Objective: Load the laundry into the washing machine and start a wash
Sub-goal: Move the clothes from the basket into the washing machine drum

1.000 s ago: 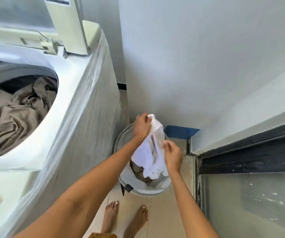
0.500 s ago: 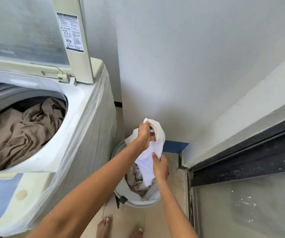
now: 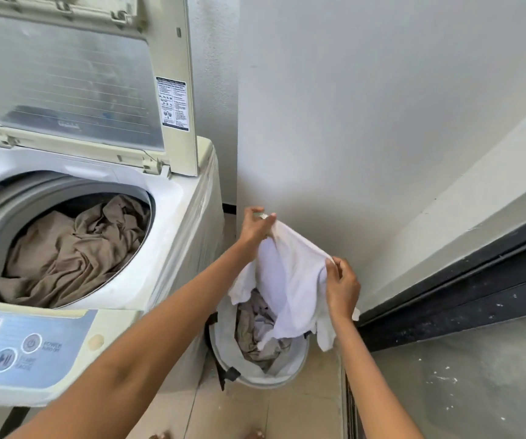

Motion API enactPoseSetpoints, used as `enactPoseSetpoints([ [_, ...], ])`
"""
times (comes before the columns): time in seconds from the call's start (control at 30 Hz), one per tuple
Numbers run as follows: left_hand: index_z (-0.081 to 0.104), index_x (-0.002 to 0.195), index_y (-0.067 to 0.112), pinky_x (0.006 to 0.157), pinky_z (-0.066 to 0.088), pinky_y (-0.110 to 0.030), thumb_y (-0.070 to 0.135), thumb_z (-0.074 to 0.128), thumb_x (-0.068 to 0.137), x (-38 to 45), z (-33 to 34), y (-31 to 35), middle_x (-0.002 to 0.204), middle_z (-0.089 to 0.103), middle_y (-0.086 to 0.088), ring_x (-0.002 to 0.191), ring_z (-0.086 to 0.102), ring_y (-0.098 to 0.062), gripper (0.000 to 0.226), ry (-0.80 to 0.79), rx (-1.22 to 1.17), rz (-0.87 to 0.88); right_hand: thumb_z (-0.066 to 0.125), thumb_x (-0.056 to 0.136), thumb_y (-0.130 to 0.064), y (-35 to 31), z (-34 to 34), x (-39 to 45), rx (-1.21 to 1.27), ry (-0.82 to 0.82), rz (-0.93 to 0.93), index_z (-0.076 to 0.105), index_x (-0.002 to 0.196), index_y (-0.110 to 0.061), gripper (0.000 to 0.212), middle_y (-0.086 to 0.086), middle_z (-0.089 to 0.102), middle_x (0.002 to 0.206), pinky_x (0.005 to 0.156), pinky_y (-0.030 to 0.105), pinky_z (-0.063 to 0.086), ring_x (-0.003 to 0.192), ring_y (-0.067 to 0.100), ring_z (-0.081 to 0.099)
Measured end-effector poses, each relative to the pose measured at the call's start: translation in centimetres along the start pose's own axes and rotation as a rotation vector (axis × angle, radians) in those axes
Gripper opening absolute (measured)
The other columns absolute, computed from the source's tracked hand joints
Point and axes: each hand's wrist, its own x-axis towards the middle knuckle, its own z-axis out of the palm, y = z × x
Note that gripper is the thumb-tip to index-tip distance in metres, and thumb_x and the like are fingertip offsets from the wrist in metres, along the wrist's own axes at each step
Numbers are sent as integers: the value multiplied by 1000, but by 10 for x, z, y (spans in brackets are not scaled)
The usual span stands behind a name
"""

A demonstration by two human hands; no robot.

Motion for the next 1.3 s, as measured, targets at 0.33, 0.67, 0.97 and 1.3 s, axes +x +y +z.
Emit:
enactPoseSetpoints([
  [0.33, 56, 124, -1, 46, 51, -20, -14, 41, 88, -45, 0, 87, 56, 48, 0, 40, 51, -7, 41, -413, -302, -26, 56, 92, -11, -61, -17, -8, 44, 29, -130, 55, 125, -17, 34, 4, 57, 117, 81, 28, 47, 106, 23, 58],
  [0.67, 47, 101, 7, 77, 48, -35, -5, 26, 84, -129, -15, 266, 82, 49, -12, 73, 55, -27, 30, -919, -553, -4, 65, 70, -70, -194, 9, -44, -37, -207, 54, 34, 142, -24, 91, -1, 52, 136, 99, 37, 43, 125, 26, 51],
  [0.97, 46, 134, -2, 74, 55, -31, -12, 51, 87, -109, -84, 323, 101, 53, -10, 80, 60, -20, 48, -470, 115, 482, 59, 90, -23, -279, -89, -21, -142, 229, -93, 57, 106, -5, 25, 21, 64, 110, 79, 38, 44, 102, 38, 59],
  [1.3, 68, 107, 20, 78, 42, -32, 29, 54, 88, -100, -124, 328, 117, 64, -11, 111, 58, -31, 25, 71, 923, 718, 51, 91, -21, -381, -133, -28, -105, 317, -283, 60, 106, -16, 18, 9, 64, 115, 82, 36, 45, 107, 32, 58],
])
